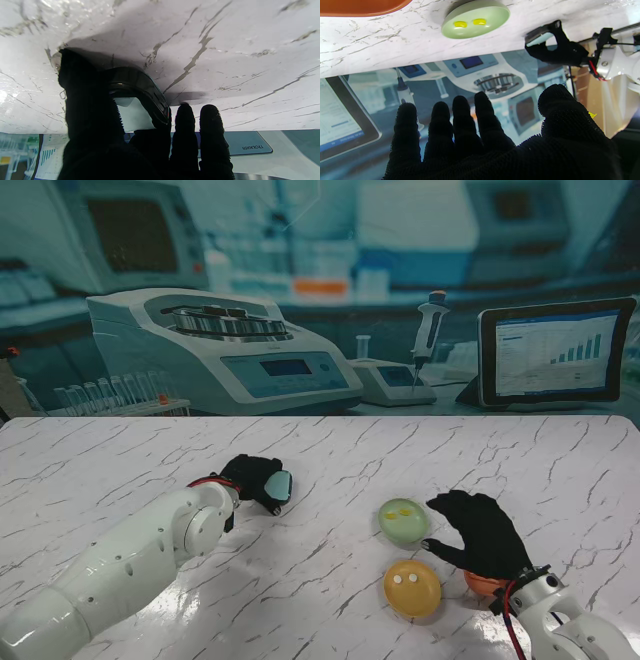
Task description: Refill the pill box with tweezers
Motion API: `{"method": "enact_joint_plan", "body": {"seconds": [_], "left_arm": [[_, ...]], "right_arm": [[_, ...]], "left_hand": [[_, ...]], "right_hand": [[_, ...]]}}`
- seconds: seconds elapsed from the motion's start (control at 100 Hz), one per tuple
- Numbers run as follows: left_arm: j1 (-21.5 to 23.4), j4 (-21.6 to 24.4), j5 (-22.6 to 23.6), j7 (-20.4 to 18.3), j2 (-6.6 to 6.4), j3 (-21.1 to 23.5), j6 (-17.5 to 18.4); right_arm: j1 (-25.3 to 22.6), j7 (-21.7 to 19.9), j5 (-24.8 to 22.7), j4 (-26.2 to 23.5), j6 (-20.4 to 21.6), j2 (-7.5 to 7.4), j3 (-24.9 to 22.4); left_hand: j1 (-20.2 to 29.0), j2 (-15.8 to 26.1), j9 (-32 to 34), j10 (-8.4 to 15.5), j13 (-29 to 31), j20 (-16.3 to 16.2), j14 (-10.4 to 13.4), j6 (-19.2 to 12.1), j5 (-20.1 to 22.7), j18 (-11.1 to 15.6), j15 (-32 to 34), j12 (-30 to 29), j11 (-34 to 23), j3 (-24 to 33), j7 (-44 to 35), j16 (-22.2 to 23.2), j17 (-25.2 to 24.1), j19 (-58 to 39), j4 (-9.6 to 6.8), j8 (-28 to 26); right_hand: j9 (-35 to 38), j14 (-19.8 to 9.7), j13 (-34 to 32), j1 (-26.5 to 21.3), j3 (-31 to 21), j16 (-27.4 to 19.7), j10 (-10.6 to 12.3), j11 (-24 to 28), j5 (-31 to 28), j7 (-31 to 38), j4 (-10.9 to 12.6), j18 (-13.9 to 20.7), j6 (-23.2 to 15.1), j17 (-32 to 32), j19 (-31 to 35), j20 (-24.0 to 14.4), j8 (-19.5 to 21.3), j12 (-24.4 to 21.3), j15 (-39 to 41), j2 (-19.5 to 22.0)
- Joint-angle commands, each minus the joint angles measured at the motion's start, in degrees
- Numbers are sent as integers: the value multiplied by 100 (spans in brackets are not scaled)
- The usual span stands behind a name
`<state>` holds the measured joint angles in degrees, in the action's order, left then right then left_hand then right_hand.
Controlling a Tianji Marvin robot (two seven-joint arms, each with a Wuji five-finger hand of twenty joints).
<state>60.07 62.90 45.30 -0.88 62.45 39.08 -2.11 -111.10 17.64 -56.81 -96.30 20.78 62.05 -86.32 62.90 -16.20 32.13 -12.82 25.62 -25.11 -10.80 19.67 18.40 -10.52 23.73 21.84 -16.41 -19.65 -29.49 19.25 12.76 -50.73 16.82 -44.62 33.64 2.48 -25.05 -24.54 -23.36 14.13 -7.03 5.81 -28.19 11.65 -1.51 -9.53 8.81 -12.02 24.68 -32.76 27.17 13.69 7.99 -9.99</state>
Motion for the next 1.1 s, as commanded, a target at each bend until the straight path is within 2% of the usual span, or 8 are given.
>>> {"method": "enact_joint_plan", "body": {"seconds": [0.0, 0.28, 0.44, 0.83, 1.09], "left_arm": [[103, 42, 2, -150, -15, 21, 75], [255, 489, 31, -490, -72, 300, -26], [541, 1127, 226, -936, -177, 623, -85], [1101, 2317, 542, -1789, -331, 1027, -264], [1420, 2925, 832, -1909, -346, 1013, -560]], "right_arm": [[-42, 27, -1, -15, 14, 42, 22], [-56, 62, -5, -3, 22, 46, 5], [-51, 69, -31, -14, 40, 43, -12], [-36, 156, -100, 39, 175, 34, -10], [-122, 195, -187, -44, 246, 29, -84]], "left_hand": [[1107, 549, 693, 688, 85, -104, 85, -869, 786, -65, 87, 404, -957, 1376, -2651, 62, -83, -175, -116, -671], [1107, 575, 727, 636, 84, -123, 24, -819, 810, -131, 90, 438, -966, 1428, -2595, 68, -137, -194, -81, -798], [1107, 557, 760, 623, 108, -147, 34, -815, 824, -152, 107, 444, -958, 1410, -2566, 79, -134, -235, -76, -854], [1107, 545, 819, 569, 161, -168, -17, -804, 869, -199, 126, 466, -951, 1425, -2485, 104, -100, -275, -46, -907], [1107, 563, 851, 531, 186, -201, -60, -783, 898, -251, 169, 483, -964, 1405, -2439, 128, -101, -335, -14, -953]], "right_hand": [[159, 48, -82, -119, 51, 92, -27, 39, -86, 0, 61, -466, -56, 0, 57, -70, 132, 68, 45, -30], [166, 48, -94, -120, 64, 102, -32, 38, -102, -4, 60, -468, -60, -10, 61, -73, 143, 73, 53, -28], [167, 54, -109, -110, 68, 106, -29, 37, -98, -10, 61, -459, -65, -18, 66, -75, 145, 73, 59, -4], [169, 54, -107, -113, 78, 109, -40, 34, -96, -23, 60, -450, -60, -21, 70, -74, 148, 74, 56, -3], [165, 59, -107, -111, 82, 109, -41, 32, -93, -29, 60, -450, -63, -21, 72, -72, 150, 74, 55, -1]]}}
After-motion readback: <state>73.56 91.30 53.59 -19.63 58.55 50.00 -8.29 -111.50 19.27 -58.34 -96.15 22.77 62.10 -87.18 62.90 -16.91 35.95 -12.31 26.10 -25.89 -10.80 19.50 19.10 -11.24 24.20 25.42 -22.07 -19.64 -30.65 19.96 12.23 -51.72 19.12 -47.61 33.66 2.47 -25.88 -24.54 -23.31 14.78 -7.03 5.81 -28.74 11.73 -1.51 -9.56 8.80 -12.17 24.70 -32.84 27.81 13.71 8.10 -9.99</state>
